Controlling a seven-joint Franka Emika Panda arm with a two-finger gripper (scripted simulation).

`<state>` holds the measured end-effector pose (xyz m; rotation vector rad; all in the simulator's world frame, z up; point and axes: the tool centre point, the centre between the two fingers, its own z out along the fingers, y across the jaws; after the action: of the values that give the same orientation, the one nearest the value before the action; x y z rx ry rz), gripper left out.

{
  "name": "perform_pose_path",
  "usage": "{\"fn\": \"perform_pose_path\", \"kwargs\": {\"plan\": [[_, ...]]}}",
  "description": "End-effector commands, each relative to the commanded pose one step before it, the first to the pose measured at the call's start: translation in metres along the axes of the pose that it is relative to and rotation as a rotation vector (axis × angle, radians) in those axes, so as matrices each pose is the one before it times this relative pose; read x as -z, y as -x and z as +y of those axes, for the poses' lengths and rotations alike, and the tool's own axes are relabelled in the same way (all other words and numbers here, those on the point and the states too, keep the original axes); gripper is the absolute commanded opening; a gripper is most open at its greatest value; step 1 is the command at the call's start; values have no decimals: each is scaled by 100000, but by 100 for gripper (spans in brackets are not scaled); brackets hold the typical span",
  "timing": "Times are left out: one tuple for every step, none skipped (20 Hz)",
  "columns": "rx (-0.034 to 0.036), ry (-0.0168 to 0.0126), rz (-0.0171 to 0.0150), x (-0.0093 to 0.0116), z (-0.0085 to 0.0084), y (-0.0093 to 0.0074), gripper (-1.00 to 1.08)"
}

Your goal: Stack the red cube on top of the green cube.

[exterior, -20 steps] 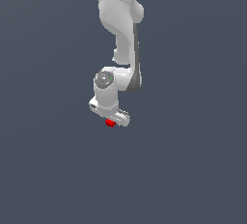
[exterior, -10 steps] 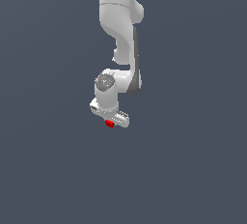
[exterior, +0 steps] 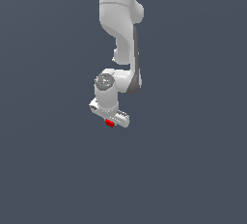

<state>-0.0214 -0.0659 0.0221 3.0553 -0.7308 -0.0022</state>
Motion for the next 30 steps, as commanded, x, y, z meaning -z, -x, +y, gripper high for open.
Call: {"fn": "perform_pose_path", "kwargs": {"plan": [[-32,-79,126,549,6,-35,-100],[0,0,0,328,3,12,-100],[0,0,0,391,3,13,-100],[0,0,0,454,4,14,-100],[0,0,0,519,4,14,-100],[0,0,0,586,4,15,-100],[0,0,0,655,5,15,-100],[0,0,0,725,5,14,-100],[0,0,0,773,5,12,-100],[0,0,0,732,4,8,-100],[0,0,0,678,3,4,-100],[0,0,0,623,2,0,-100],[0,0,0,566,0,-5,-100],[0,0,0,508,-1,-9,-100],[0,0,0,447,-1,-12,-100],[0,0,0,383,-2,-14,-100],[0,0,0,316,-2,-15,-100],[-15,46,4,239,1,-16,-100],[0,0,0,175,-2,-11,-100],[0,0,0,104,-1,-7,-100],[0,0,0,35,0,-2,-100],[6,-44,87,-170,-13,-16,-100],[0,0,0,-16,13,14,-100],[0,0,0,-48,40,42,-100],[0,0,0,-80,67,70,-100],[0,0,0,-112,94,98,-100],[0,0,0,-145,122,127,-100],[0,0,0,-178,150,156,-100],[0,0,0,-213,179,186,-100],[0,0,0,-248,208,216,-100]]}}
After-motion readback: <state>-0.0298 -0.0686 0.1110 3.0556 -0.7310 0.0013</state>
